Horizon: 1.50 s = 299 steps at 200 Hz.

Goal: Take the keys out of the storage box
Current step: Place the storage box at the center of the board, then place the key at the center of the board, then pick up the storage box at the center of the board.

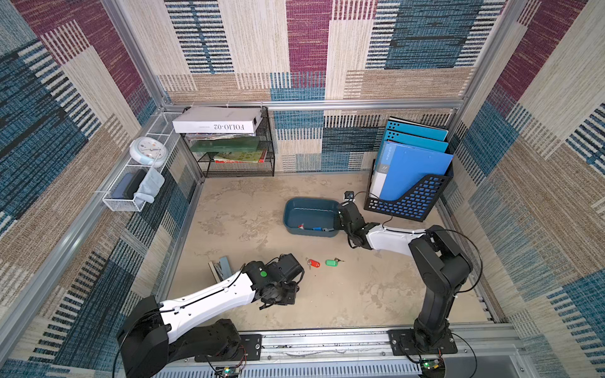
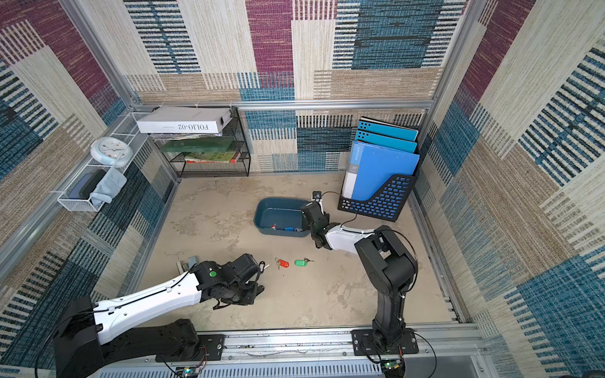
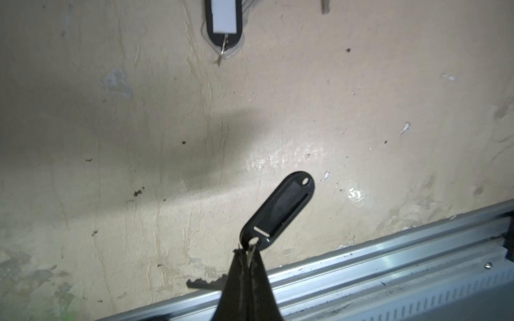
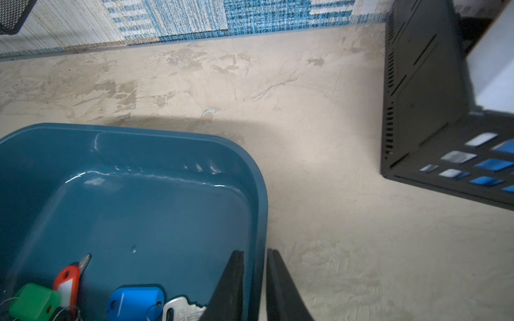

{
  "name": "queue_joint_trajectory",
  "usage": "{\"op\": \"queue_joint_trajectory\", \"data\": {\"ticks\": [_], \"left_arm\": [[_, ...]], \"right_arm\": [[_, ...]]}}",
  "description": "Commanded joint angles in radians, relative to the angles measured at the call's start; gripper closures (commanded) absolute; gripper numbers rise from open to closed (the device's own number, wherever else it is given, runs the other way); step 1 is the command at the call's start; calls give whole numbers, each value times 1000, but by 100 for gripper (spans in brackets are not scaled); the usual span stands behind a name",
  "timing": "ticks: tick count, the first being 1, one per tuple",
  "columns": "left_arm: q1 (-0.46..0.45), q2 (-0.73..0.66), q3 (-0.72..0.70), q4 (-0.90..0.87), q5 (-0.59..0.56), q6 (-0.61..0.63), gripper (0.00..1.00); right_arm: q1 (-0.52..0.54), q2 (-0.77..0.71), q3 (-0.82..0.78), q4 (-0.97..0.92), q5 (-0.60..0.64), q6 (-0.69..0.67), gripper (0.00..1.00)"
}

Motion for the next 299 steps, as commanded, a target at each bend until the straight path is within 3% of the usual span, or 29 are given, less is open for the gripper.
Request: {"op": "queue_joint_trajectory", "data": {"ticks": [1, 56, 104, 112, 124, 143, 165, 197, 217, 247, 272, 284, 293, 299], "left_arm": [[-35, 50, 22, -15, -56, -75, 100], [-63, 224, 72, 44, -105, -74, 100], [-57, 289, 74, 97, -114, -69, 100], [-57, 298, 79, 93, -118, -70, 92], [-55, 306, 78, 89, -128, -71, 71], [-52, 301, 82, 68, -141, -68, 51], [-49, 265, 105, 8, -180, -61, 39], [-27, 165, 168, -87, -263, -14, 30], [61, 80, 207, -52, -287, 61, 21], [353, 20, 210, 227, -94, 167, 12], [500, 222, 402, 269, -12, 247, 12], [546, 365, 537, 235, 45, 274, 20], [575, 463, 630, 215, 97, 296, 32], [594, 514, 675, 216, 126, 300, 33]], "right_arm": [[2, -27, -6, -8, -23, -7, 75], [1, -59, -47, 7, -50, 5, 71], [0, -76, -70, 5, -59, 9, 69], [0, -78, -70, -2, -59, 8, 67], [1, -81, -71, -9, -56, 9, 65], [1, -92, -70, -26, -56, 9, 64], [0, -122, -70, -59, -63, 7, 61], [0, -205, -62, -145, -107, 5, 52], [7, -254, -34, -221, -197, -13, 44], [62, -275, 15, -281, -316, -30, 36], [135, -221, 109, -368, -287, -41, 32], [158, -190, 141, -390, -280, -46, 32], [166, -172, 152, -396, -273, -45, 32], [168, -165, 154, -397, -274, -45, 32]]}}
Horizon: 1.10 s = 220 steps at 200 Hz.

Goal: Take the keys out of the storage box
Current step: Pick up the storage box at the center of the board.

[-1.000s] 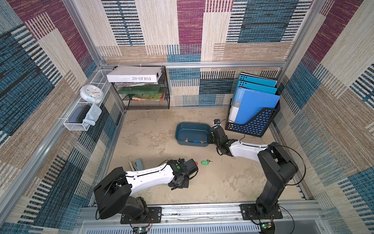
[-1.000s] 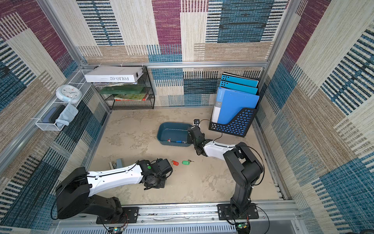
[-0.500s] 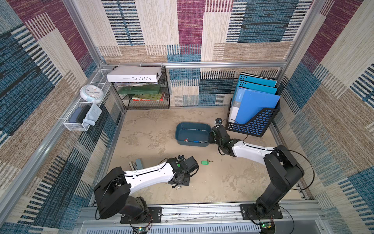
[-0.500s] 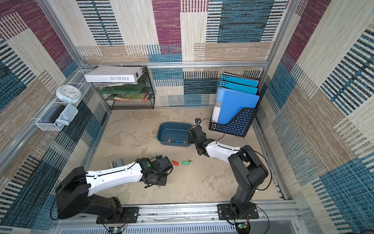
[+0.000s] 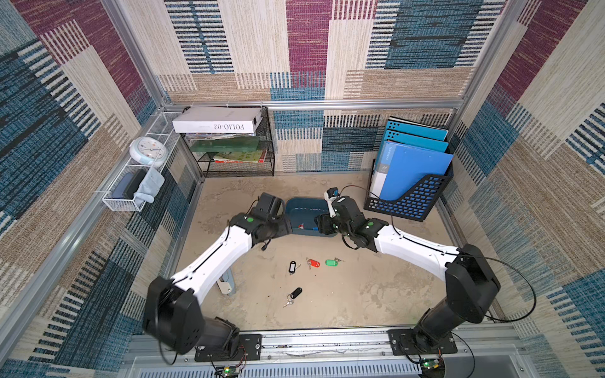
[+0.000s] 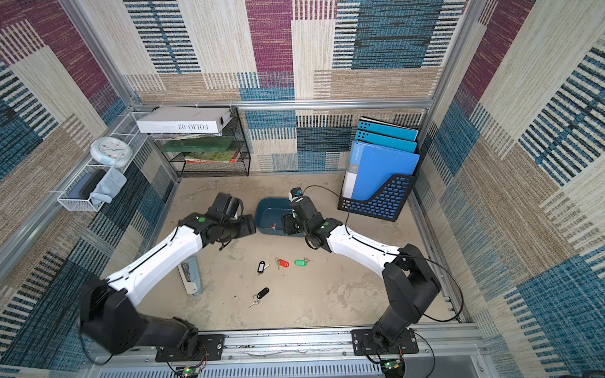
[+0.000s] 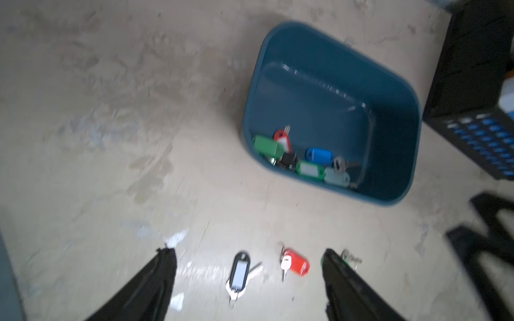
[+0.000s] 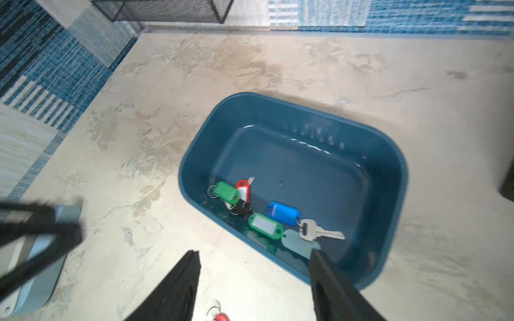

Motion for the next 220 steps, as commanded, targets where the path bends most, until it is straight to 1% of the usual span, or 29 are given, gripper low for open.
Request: {"op": "queue_joint_trajectory", "data": {"ticks": [1, 19, 34, 51, 61, 66, 69, 80, 88, 93, 109, 121, 129, 150, 177, 193, 206, 220], "left_arm": [[65, 183, 163, 13, 164, 95, 33], [106, 318, 252, 16, 214, 109, 33], [122, 408, 322, -21, 199, 126, 32], [128, 474, 372, -37, 194, 142, 32], [129, 502, 390, -34, 201, 150, 35], [129, 516, 398, -32, 204, 154, 38], [128, 525, 404, -33, 207, 158, 42], [129, 558, 430, -49, 207, 161, 60], [129, 573, 441, -54, 206, 163, 70], [129, 580, 444, -52, 213, 164, 75], [129, 587, 442, -42, 227, 165, 83], [129, 585, 439, -40, 228, 169, 92], [128, 582, 438, -37, 229, 172, 100], [124, 558, 412, -11, 232, 178, 100], [102, 474, 302, 123, 231, 207, 100], [73, 425, 248, 176, 166, 248, 100], [48, 384, 201, 220, 88, 268, 100], [36, 348, 139, 295, 58, 275, 100]], "right_arm": [[12, 34, 24, -73, 9, -9, 32], [12, 47, 18, -73, 16, -3, 31], [12, 54, 17, -78, 15, -6, 31], [12, 60, 12, -83, 20, -9, 31], [12, 65, 13, -90, 28, -8, 30], [12, 69, 14, -93, 30, -9, 30], [12, 72, 14, -95, 31, -9, 30], [12, 82, 21, -100, 33, -7, 29], [12, 91, 27, -107, 33, -4, 29], [12, 97, 31, -111, 36, 1, 28], [11, 116, 53, -128, 47, 14, 27], [11, 129, 70, -139, 52, 16, 27], [11, 136, 81, -145, 58, 22, 26], [3, 157, 107, -160, 79, 47, 25], [-17, 165, 131, -177, 87, 71, 25], [-31, 153, 127, -163, 71, 91, 25], [-40, 144, 119, -140, 53, 106, 25], [-45, 153, 122, -129, 41, 117, 25]]}}
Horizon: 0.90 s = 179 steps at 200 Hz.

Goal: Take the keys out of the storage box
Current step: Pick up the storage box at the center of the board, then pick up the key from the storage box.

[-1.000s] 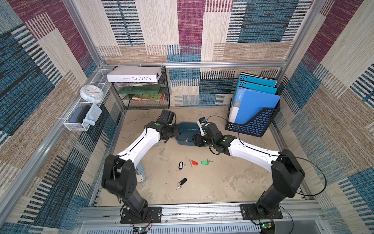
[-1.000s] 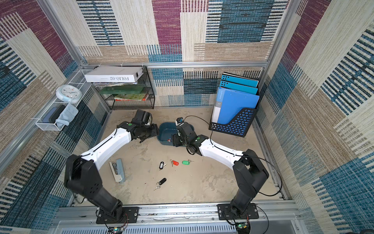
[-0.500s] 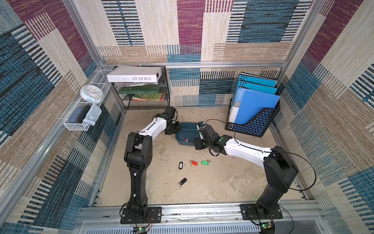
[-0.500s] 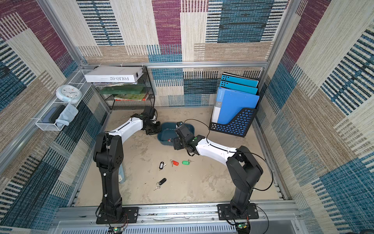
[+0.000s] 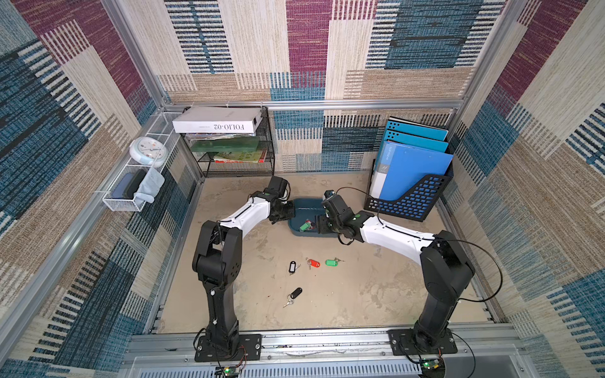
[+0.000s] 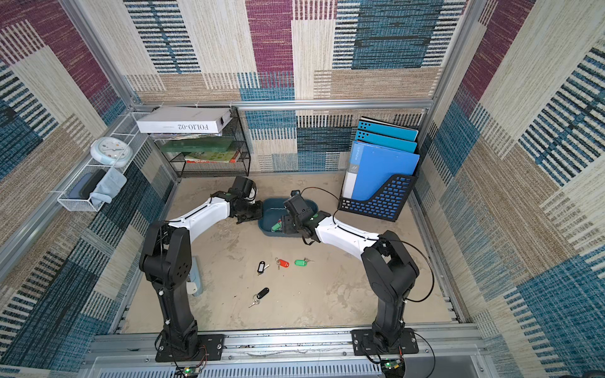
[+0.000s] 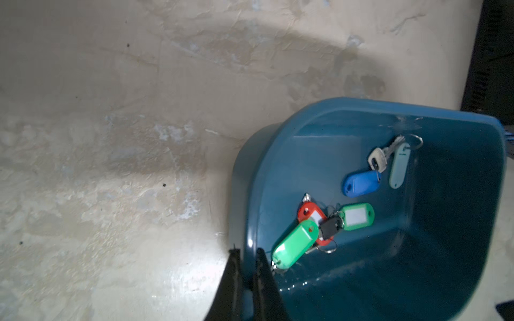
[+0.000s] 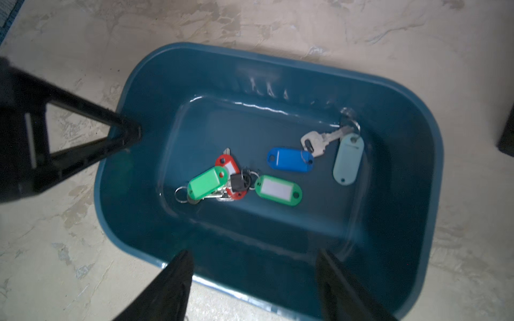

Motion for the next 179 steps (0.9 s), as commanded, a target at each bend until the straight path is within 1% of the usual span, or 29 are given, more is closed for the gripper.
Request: {"op": "queue_joint_trajectory", "data": {"ticks": [1, 25, 44, 62, 88, 125, 160, 179], "left_arm": [[-18, -55, -74, 167, -94, 40, 100], [-24, -84, -161, 283, -147, 26, 100], [-31, -96, -208, 359, -203, 27, 100], [-35, -103, -231, 399, -207, 25, 100], [-58, -133, -297, 490, -234, 48, 100], [-90, -177, -390, 599, -277, 83, 100], [-115, -205, -479, 701, -333, 99, 100], [-120, -214, -510, 746, -341, 104, 100]], "right_arm": [[-7, -1, 2, 24, -24, 38, 25], [-9, 33, 21, 10, -31, 50, 26], [-10, 52, 20, 2, 6, 58, 26], [-15, 74, 28, -18, 57, 51, 27], [-33, 108, 43, -31, 67, 49, 28], [-41, 175, 112, -111, 165, 37, 28], [-54, 221, 146, -126, 128, 14, 25], [-52, 234, 137, -89, 50, -6, 24]]}}
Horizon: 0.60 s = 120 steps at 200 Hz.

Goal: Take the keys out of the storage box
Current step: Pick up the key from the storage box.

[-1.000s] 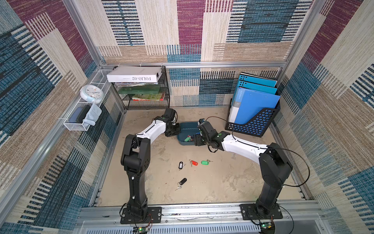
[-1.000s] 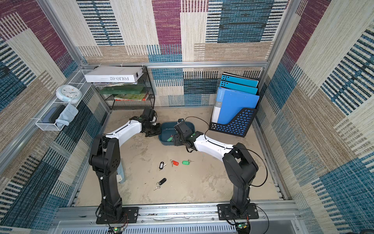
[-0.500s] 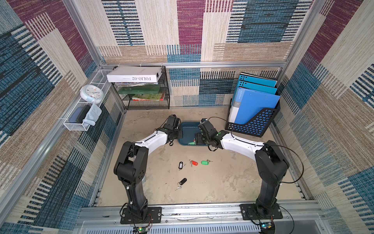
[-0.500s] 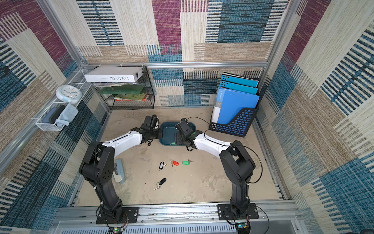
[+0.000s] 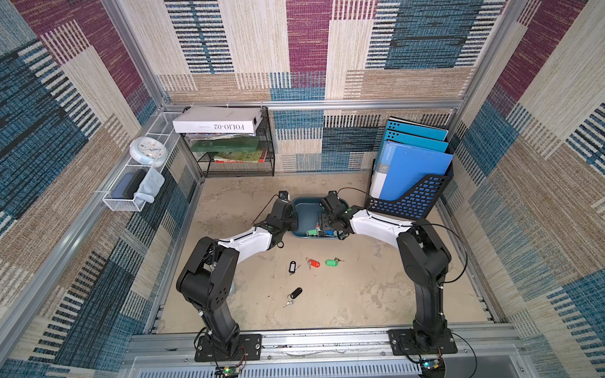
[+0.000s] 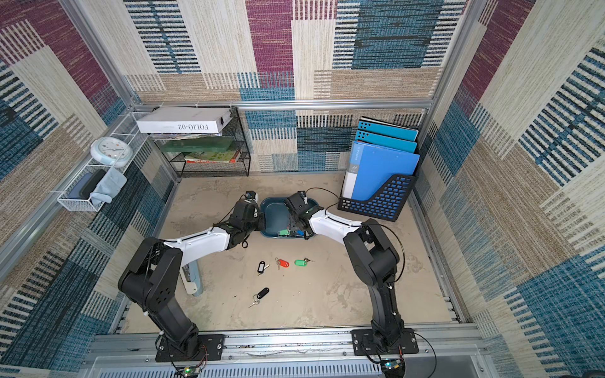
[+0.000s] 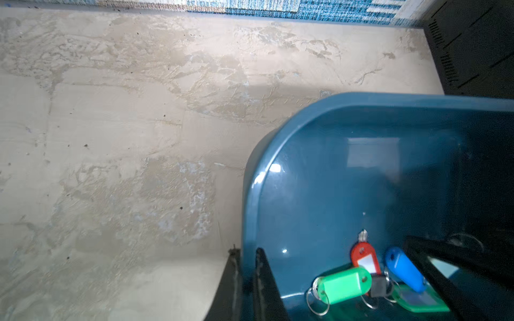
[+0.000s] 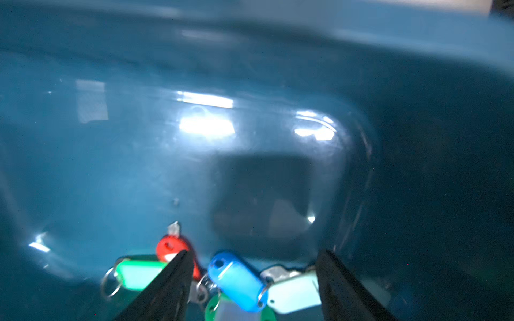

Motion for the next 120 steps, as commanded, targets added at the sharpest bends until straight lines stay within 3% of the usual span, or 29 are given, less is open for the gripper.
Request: {"op": "queue_joint_trajectory", "data": {"ticks": [1, 29, 83, 104, 120], "left_arm": [[-7, -12, -29, 114, -43, 28, 100], [-24, -13, -41, 139, -62, 38, 100], [-46, -19, -65, 177, -85, 54, 100], [-48, -25, -73, 184, -86, 54, 100], [-49, -26, -76, 187, -83, 58, 100]], "right_arm": [[3, 13, -2, 5, -70, -29, 24], [11, 13, -38, 101, -218, -49, 24], [26, 64, -26, 122, -248, -47, 28], [28, 84, -16, 108, -216, -44, 37], [26, 88, -12, 99, -180, -44, 54]]}}
